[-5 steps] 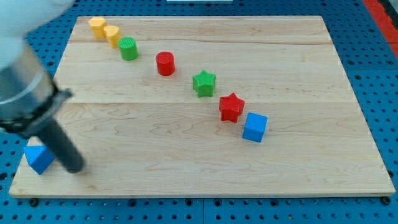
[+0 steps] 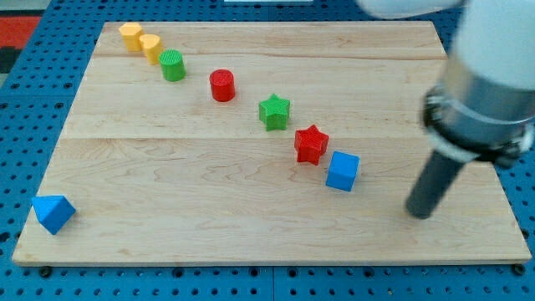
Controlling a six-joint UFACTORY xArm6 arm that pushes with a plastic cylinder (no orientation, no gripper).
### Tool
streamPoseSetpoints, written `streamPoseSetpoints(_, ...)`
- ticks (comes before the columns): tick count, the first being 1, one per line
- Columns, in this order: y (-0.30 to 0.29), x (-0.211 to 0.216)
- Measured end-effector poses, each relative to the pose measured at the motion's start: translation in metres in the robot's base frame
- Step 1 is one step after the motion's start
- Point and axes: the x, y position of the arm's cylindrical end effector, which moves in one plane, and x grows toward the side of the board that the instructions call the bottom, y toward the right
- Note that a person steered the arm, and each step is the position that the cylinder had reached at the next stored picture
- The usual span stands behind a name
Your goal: Separate the blue cube from red star
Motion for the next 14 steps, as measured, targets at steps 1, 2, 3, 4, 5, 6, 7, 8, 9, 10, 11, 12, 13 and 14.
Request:
streamPoseSetpoints(1, 0.01, -0.042)
streamPoseSetpoints(2, -0.01, -0.049)
streamPoseSetpoints(3, -0.039, -0.034)
streamPoseSetpoints(4, -0.088, -0.038)
streamPoseSetpoints(5, -0.108, -0.039)
streamPoseSetpoints(6, -0.107, -0.069)
streamPoseSetpoints(7, -0.118, -0.083)
streamPoseSetpoints(8, -0.134, -0.078)
streamPoseSetpoints(9, -0.132, -0.07)
streamPoseSetpoints(10, -0.132, -0.059)
streamPoseSetpoints(11, -0.127, -0.041)
streamPoseSetpoints(12, -0.143, -0.029)
streamPoseSetpoints(13, -0.216, -0.029)
streamPoseSetpoints(14, -0.256, -0.04)
